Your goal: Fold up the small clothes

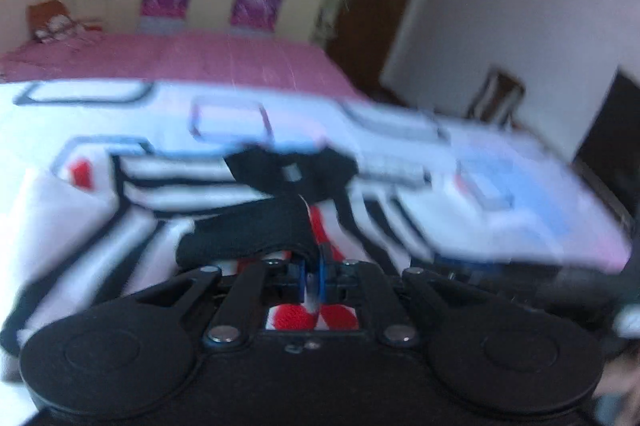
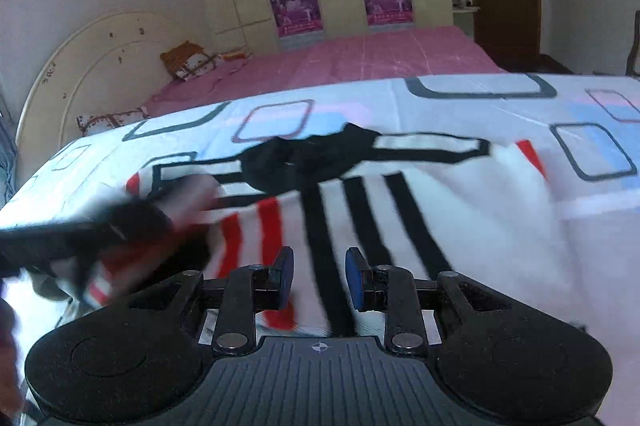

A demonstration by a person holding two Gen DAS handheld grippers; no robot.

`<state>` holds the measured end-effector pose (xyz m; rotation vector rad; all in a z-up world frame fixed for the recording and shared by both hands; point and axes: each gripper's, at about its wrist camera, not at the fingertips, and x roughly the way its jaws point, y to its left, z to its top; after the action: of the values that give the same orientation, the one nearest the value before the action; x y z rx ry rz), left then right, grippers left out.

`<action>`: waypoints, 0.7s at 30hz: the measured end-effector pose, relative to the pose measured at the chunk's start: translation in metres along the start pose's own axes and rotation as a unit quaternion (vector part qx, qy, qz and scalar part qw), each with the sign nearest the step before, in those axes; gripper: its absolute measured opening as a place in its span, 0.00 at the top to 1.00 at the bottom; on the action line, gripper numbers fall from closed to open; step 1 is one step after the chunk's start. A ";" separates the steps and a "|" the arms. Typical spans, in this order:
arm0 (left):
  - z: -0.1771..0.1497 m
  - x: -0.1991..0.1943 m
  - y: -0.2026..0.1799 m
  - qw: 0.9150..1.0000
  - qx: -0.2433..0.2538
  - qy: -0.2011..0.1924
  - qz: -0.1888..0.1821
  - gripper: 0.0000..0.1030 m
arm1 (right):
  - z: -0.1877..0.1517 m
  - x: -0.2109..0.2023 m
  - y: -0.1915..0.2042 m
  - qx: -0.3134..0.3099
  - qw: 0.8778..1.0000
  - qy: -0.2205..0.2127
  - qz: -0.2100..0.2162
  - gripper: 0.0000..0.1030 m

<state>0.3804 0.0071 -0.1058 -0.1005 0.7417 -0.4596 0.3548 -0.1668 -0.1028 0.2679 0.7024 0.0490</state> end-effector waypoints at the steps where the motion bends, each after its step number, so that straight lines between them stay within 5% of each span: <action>1: -0.006 0.010 -0.005 1.000 0.005 0.018 0.002 0.89 | -0.001 -0.001 -0.003 0.003 1.000 0.002 0.004 0.72; 5: -0.020 0.016 -0.009 0.999 0.005 0.043 0.014 0.74 | -0.004 -0.006 -0.009 0.016 0.999 0.009 0.029 0.72; 6: -0.016 0.016 -0.008 0.999 0.006 0.043 0.019 0.65 | -0.004 -0.006 -0.008 0.018 0.999 0.010 0.036 0.64; 7: -0.017 0.011 -0.006 0.999 0.004 0.042 0.025 0.44 | -0.002 -0.005 -0.006 0.019 0.999 0.011 0.042 0.48; 8: -0.018 0.007 -0.004 0.999 0.003 0.038 0.034 0.40 | -0.002 -0.008 -0.003 0.018 0.999 0.003 0.043 0.26; 9: -0.020 -0.005 -0.003 0.998 0.003 0.030 0.051 0.37 | -0.002 -0.011 0.002 0.009 0.999 -0.010 0.048 0.23; 21: -0.046 -0.083 0.070 0.983 -0.025 0.003 0.181 0.37 | -0.016 0.008 0.088 -0.112 0.991 0.008 0.072 0.23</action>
<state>0.3215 0.1101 -0.1050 -0.0101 0.7579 -0.0951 0.3544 -0.0775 -0.0968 0.1019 0.6860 0.2669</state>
